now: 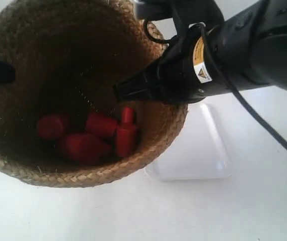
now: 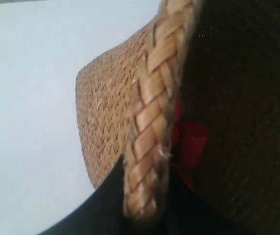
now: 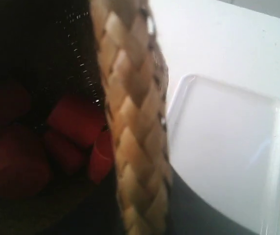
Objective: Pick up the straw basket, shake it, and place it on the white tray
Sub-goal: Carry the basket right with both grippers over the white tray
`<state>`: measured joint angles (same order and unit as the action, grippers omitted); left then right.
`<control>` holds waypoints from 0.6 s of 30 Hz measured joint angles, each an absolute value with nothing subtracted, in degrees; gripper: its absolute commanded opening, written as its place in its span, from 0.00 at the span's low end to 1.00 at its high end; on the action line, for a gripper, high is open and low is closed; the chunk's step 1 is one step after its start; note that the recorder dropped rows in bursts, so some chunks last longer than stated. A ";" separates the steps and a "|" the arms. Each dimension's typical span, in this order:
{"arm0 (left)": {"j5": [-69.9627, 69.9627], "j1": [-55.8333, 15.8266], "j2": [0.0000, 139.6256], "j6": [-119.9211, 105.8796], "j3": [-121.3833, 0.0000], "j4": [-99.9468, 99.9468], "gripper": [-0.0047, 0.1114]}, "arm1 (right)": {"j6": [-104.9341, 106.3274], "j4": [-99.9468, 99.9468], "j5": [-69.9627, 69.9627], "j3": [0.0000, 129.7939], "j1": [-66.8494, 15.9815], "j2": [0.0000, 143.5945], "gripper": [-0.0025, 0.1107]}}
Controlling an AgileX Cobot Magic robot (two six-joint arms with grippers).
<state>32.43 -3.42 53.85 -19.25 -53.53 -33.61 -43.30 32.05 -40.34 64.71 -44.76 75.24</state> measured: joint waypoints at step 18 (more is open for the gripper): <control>35.04 -3.92 64.50 -20.58 -63.81 -41.52 0.04 | -29.84 20.38 -43.40 69.41 -32.65 74.91 0.02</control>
